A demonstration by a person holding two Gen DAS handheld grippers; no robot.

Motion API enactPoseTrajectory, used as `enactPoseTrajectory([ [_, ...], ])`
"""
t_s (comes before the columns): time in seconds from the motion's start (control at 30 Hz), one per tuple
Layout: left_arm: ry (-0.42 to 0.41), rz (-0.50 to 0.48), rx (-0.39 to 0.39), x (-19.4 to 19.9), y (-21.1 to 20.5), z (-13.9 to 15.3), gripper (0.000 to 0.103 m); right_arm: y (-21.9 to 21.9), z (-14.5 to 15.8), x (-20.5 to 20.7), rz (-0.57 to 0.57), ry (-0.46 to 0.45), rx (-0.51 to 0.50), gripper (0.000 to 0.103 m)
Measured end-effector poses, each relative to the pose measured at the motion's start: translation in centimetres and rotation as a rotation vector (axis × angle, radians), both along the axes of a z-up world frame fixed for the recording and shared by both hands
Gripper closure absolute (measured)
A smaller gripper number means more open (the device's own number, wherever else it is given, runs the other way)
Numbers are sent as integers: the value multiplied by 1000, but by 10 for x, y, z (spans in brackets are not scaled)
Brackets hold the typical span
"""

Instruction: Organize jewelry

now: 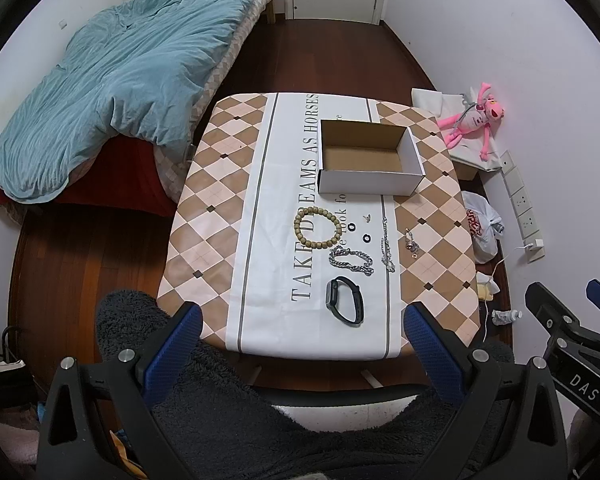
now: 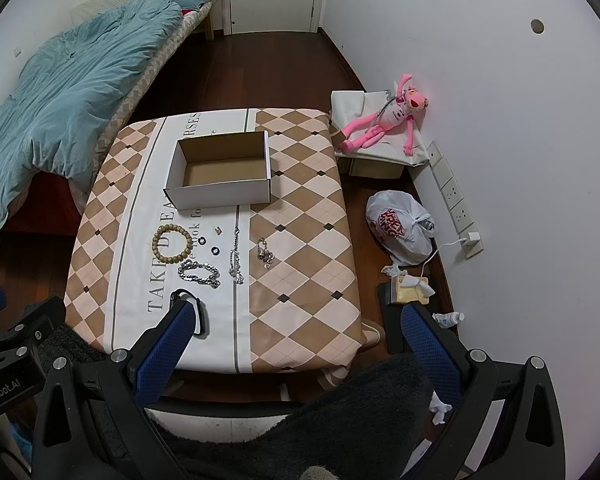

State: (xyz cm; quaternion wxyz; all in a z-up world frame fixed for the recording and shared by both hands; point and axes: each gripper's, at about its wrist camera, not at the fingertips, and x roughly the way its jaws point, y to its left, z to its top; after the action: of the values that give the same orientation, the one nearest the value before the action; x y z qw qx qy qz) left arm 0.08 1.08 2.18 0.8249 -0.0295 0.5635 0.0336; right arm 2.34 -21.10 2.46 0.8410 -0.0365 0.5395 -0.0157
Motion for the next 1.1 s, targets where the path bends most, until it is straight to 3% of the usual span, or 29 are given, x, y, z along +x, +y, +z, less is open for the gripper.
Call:
enactPoseTrajectory([
  [0.4, -3, -9, -4, 2, -1, 0, 0, 0, -1, 1, -3, -1, 4, 0],
  [0.53, -21, 3, 28, 13, -2, -6, 0, 1, -9, 8, -6, 11, 12, 0],
  [0.73, -10, 25, 148, 31, 9, -55, 0, 10, -65, 35, 21, 104, 48, 0],
  [0.93, 114, 32, 161, 43, 26, -123, 0, 40, -154, 50, 84, 225, 58, 4],
  [1.1, 175, 46, 160, 50, 41, -164, 0, 68, -209, 54, 127, 310, 67, 12],
])
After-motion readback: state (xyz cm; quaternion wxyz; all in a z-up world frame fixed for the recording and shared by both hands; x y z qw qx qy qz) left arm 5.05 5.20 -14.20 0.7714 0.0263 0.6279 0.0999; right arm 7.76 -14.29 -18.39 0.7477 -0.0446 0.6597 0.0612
